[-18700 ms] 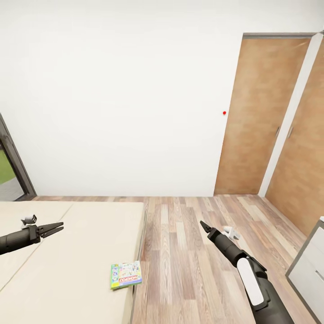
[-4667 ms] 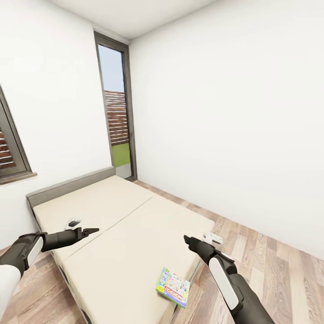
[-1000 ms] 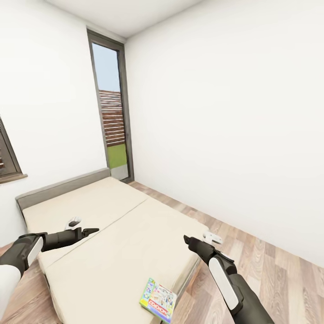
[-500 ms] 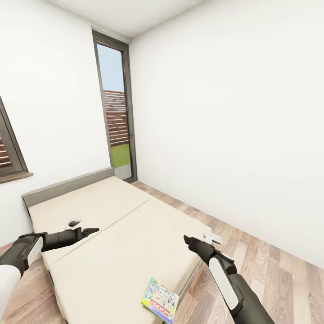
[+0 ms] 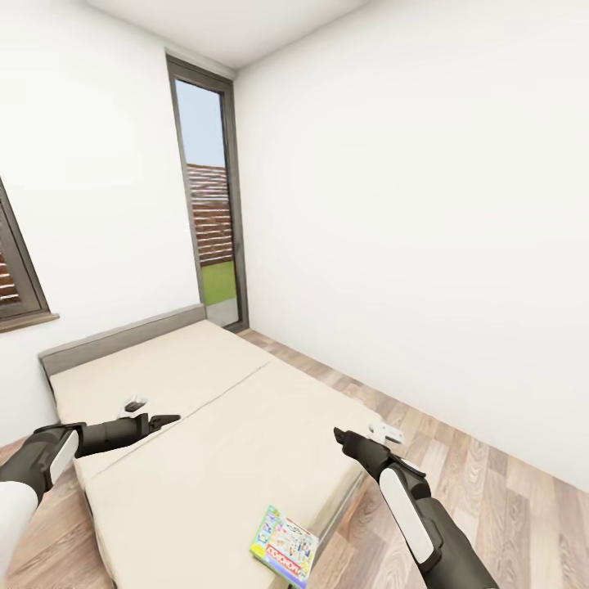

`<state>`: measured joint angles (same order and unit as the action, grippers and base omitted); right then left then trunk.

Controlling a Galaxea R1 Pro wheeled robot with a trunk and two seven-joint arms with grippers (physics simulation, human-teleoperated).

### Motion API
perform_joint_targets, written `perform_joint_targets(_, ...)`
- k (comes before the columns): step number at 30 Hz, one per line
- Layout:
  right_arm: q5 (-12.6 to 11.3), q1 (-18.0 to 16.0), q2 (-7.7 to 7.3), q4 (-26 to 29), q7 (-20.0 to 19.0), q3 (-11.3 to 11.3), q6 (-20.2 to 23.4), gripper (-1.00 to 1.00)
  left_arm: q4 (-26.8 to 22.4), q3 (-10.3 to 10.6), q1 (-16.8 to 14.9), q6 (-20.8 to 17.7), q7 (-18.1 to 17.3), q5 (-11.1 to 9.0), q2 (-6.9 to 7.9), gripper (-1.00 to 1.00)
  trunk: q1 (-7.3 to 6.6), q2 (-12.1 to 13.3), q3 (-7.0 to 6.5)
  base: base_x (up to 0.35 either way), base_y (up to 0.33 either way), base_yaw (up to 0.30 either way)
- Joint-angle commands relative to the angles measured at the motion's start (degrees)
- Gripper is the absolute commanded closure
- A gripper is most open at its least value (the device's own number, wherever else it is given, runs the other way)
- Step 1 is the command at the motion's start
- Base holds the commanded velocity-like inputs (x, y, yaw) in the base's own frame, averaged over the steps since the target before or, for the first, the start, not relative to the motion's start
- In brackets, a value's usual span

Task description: Put all the toys in the child's room - the three board games (two on the bed and one on the table), the two jigsaw puzzles on the table, and the tennis ball on the table - inside the toy box on the table in the child's room.

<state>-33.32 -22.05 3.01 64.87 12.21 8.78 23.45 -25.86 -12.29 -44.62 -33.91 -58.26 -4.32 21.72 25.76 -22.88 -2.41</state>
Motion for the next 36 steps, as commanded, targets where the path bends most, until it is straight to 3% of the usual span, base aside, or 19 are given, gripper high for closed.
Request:
perform_joint_targets(1,-0.6,0.0,-0.02,0.1,0.5,0.1,0.1,-1.0,0.0,-0.1,0.0,-0.5,-0.1,-0.2,-0.01,-1.0,0.02,0.0,0.03,0.0,-0.186,0.092)
perform_joint_targets(13,-0.6,0.0,0.0,0.1,0.5,0.2,0.1,-1.0,0.0,-0.1,0.0,-0.5,-0.1,-0.2,-0.01,-1.0,0.02,0.0,0.03,0.0,-0.189,0.18)
perform_joint_targets(23,-0.5,0.0,-0.08,0.1,0.6,3.0,0.1,-1.0,0.0,-0.1,0.0,-0.5,-0.1,-0.2,-0.01,-1.0,0.02,0.0,0.03,0.0,-0.035,0.228)
perform_joint_targets(36,-0.5,0.0,-0.11,0.2,0.6,3.7,0.1,-1.0,0.0,-0.1,0.0,-0.5,-0.1,-0.2,-0.01,-1.0,0.02,0.0,0.03,0.0,-0.122,0.254)
